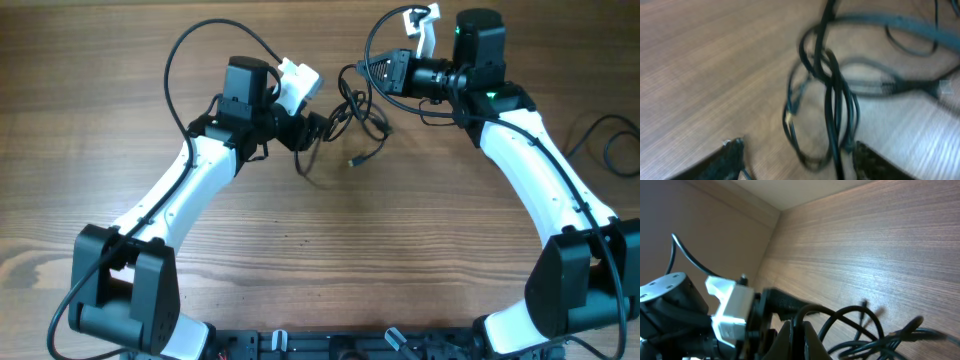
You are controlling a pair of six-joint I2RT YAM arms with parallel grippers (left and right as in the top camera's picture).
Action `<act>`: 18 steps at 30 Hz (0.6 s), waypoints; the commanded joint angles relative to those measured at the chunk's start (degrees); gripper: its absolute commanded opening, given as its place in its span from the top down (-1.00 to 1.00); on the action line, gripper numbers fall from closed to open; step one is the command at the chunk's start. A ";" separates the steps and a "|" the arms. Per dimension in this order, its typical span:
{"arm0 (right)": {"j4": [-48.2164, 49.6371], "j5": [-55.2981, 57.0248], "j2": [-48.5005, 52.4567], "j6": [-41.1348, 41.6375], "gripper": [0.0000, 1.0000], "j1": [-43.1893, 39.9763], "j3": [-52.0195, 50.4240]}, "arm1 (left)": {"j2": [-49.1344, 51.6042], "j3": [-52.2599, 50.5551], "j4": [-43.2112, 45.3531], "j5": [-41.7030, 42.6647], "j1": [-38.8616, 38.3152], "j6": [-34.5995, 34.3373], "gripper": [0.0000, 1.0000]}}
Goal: Untangle cables
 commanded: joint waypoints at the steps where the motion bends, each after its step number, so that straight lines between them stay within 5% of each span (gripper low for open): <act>1: 0.17 -1.62 -0.26 0.22 0.91 0.13 0.81 | 0.11 -0.07 1.27 -0.42 0.94 0.07 -0.79; 4: 0.09 -1.60 -0.26 0.22 0.91 0.13 0.81 | 0.31 -0.09 -2.34 1.60 -1.14 0.37 -0.89; 9: 0.04 -1.62 -0.26 0.24 0.91 0.13 0.81 | 6.73 -0.09 2.62 0.13 -2.97 0.24 -0.68; 11: -0.17 -1.64 -0.26 0.22 0.91 0.13 0.81 | 7.91 -0.09 4.37 0.13 -2.86 0.09 -0.34; 12: -0.52 -1.62 -0.26 0.15 0.91 0.13 0.81 | 7.89 -0.09 4.57 0.15 -2.86 0.09 0.08; 13: -1.07 -1.60 -0.26 -0.13 0.91 0.13 0.81 | 7.72 -0.09 4.37 0.13 -2.84 -0.09 0.87; 18: -1.01 -1.60 -0.26 -1.11 0.91 0.07 0.81 | 7.72 -0.09 -3.87 -3.82 -0.55 -10.95 0.92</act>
